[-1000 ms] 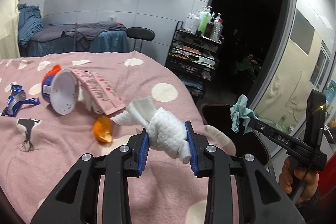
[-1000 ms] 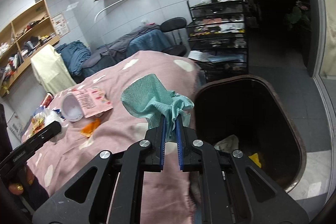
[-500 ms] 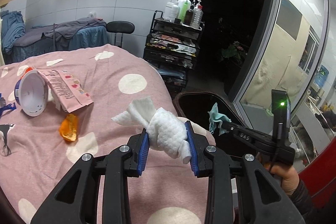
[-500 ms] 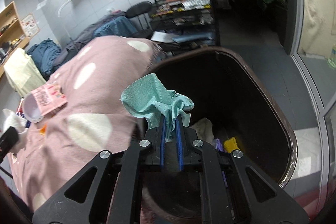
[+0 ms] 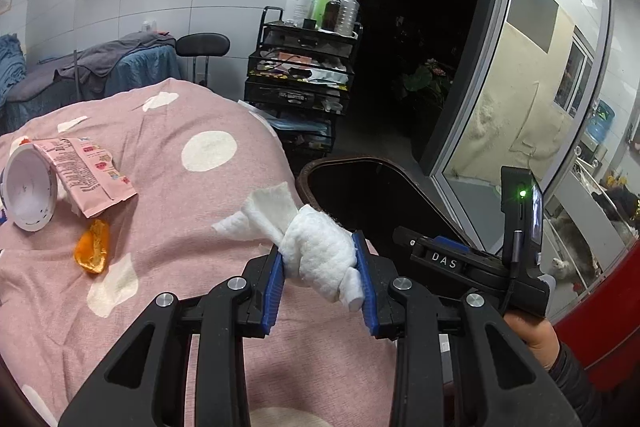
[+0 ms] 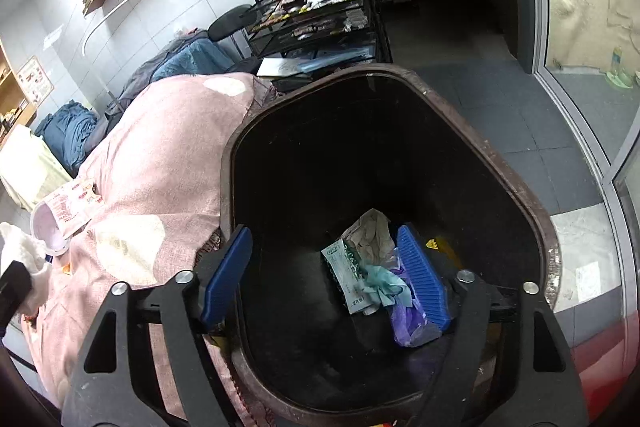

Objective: Collect trash
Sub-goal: 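Lower the white tissue into the bin and open the left tool, then move both tools back over the bed toward the remaining trash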

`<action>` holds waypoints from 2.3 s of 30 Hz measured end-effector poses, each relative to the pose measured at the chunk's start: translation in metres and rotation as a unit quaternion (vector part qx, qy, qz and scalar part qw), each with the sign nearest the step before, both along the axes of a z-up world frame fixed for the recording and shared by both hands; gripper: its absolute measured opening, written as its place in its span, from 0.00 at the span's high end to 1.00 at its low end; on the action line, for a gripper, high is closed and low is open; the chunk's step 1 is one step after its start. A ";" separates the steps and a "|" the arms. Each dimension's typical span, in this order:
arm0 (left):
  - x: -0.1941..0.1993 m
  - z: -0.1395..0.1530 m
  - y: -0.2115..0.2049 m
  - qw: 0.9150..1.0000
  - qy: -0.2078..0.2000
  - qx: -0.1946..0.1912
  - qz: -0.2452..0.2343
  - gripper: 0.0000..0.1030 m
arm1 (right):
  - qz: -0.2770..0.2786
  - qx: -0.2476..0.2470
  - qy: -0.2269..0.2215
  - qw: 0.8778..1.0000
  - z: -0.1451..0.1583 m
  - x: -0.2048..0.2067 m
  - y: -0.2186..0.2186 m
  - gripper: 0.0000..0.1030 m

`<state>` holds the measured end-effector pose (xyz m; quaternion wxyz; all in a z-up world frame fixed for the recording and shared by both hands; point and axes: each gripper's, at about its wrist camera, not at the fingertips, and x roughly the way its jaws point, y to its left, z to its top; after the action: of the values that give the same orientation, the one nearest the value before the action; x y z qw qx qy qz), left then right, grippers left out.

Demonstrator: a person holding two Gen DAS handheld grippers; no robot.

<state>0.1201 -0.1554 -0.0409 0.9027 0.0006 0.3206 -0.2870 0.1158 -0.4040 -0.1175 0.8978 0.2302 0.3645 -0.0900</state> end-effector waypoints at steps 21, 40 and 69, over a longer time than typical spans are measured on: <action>0.034 -0.011 -0.089 0.995 0.049 0.029 -0.087 0.69 | -0.115 -0.053 -0.067 0.990 0.040 -0.043 -0.034 0.17; 0.050 -0.037 -0.124 0.988 0.075 0.095 -0.091 0.23 | -0.155 -0.063 -0.072 0.983 0.046 -0.052 -0.060 0.13; 0.002 0.023 -0.001 0.997 -0.064 0.036 0.024 0.05 | -0.052 -0.049 -0.082 0.994 0.057 -0.022 0.004 0.08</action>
<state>0.1224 -0.1563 -0.0184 0.9276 0.0437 0.2719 -0.2525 0.0935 -0.4001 -0.0602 0.9290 0.2114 0.2721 -0.1349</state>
